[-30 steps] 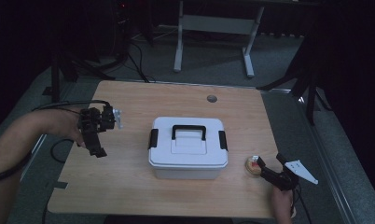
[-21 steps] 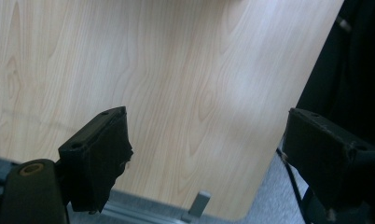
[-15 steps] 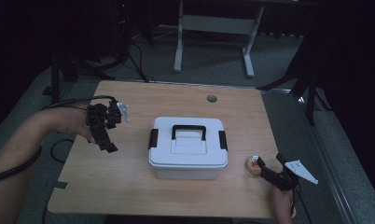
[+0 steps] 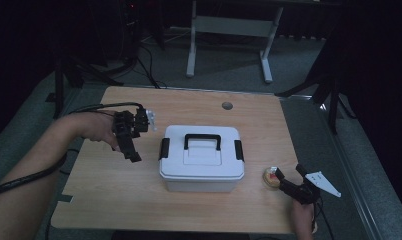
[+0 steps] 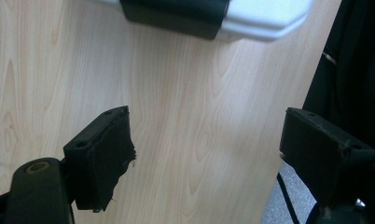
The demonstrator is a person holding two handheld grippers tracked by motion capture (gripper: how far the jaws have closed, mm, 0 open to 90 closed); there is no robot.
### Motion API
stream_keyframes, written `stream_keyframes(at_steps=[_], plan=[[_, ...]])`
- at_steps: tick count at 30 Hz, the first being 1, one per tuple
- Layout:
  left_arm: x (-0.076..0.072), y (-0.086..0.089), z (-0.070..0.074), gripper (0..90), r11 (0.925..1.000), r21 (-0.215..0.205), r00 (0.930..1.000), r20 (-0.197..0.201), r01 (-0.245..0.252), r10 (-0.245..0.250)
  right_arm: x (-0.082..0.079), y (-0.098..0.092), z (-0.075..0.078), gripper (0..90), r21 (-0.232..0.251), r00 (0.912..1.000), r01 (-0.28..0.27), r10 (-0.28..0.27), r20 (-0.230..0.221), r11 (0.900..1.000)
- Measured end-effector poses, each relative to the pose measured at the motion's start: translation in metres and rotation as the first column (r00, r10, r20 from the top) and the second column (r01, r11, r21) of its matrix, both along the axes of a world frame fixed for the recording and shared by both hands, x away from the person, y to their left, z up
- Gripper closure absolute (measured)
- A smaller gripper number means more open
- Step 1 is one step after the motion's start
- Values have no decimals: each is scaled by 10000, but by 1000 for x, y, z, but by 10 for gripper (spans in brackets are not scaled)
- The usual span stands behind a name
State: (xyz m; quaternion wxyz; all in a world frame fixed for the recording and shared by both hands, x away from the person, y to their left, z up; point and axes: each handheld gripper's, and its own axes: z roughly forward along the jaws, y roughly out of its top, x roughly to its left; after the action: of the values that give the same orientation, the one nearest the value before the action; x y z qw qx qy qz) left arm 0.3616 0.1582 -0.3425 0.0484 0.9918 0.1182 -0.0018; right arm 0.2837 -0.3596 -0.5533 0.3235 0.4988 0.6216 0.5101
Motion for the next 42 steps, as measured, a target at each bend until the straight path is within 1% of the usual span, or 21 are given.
stream_keyframes(at_steps=[2,5,7,8,10,12,14,17,20,22,23,24,27,31,32,33,35,36,39,41,42], plan=[[3,-8,0,161,9999,21,9999,-88,129,-129,0,0,0,113,14,10000,-8,8,6,10000],[5,-14,0,161,9997,65,9997,-82,247,-247,0,0,0,113,21,10000,-2,2,0,10000],[7,-18,1,161,9996,-5,9994,-161,300,-300,0,0,0,113,19,10000,-14,14,8,10000],[8,-21,1,162,9994,45,9993,-90,354,-354,0,0,0,113,34,10000,-20,20,3,10000],[11,-29,0,162,9987,48,9987,-137,500,-499,0,0,0,113,60,10000,-27,27,11,10000],[12,-32,0,162,9986,14,9984,-196,536,-535,0,0,0,113,68,10000,-36,36,8,10000],[12,-40,-1,162,9975,85,9973,-207,703,-701,0,0,0,113,73,10000,-42,42,4,10000],[12,-43,-1,162,9971,131,9970,-162,755,-753,0,0,0,114,99,10000,-55,55,-16,9999],[15,-51,-1,162,9963,98,9961,-222,851,-849,-1,-1,0,114,163,10000,-39,39,-26,9999],[16,-56,-1,162,9958,165,9957,-262,897,-893,0,-1,0,113,169,10000,-51,51,-28,9998],[16,-56,-1,162,9958,165,9957,-262,897,-893,0,-1,0,113,169,10000,-51,51,-28,9998],[18,-61,-2,162,9949,235,9949,-242,985,-980,-1,-1,0,113,158,10000,-41,41,-21,9999],[19,-69,-2,162,9923,215,9923,-229,1223,-1218,-1,-1,0,113,186,10000,-73,74,-27,9998],[22,-76,-2,162,9908,163,9908,-210,1342,-1339,-1,-1,0,113,246,10000,-92,92,-26,9997],[23,-78,-3,162,9910,113,9907,-286,1332,-1328,-1,-1,0,113,245,10000,-96,97,-15,9997],[24,-80,-3,162,9905,156,9904,-220,1366,-1362,-1,-1,0,113,252,9999,-104,105,-11,9996],[26,-83,-5,162,9902,207,9901,-296,1379,-1373,-1,-1,0,113,276,9999,-117,117,-1,9996],[27,-85,-5,162,9901,255,9902,-253,1382,-1376,-1,-1,0,114,292,9999,-126,126,-9,9995],[28,-92,-8,162,9885,267,9885,-324,1486,-1478,-1,-2,0,113,326,9999,-161,161,-3,9993],[28,-92,-8,162,9885,267,9885,-324,1486,-1478,-1,-2,0,113,333,9999,-164,164,-5,9993],[30,-97,-9,162,9879,267,9876,-381,1531,-1520,-1,-2,0,113,333,9999,-164,164,-5,9993]])
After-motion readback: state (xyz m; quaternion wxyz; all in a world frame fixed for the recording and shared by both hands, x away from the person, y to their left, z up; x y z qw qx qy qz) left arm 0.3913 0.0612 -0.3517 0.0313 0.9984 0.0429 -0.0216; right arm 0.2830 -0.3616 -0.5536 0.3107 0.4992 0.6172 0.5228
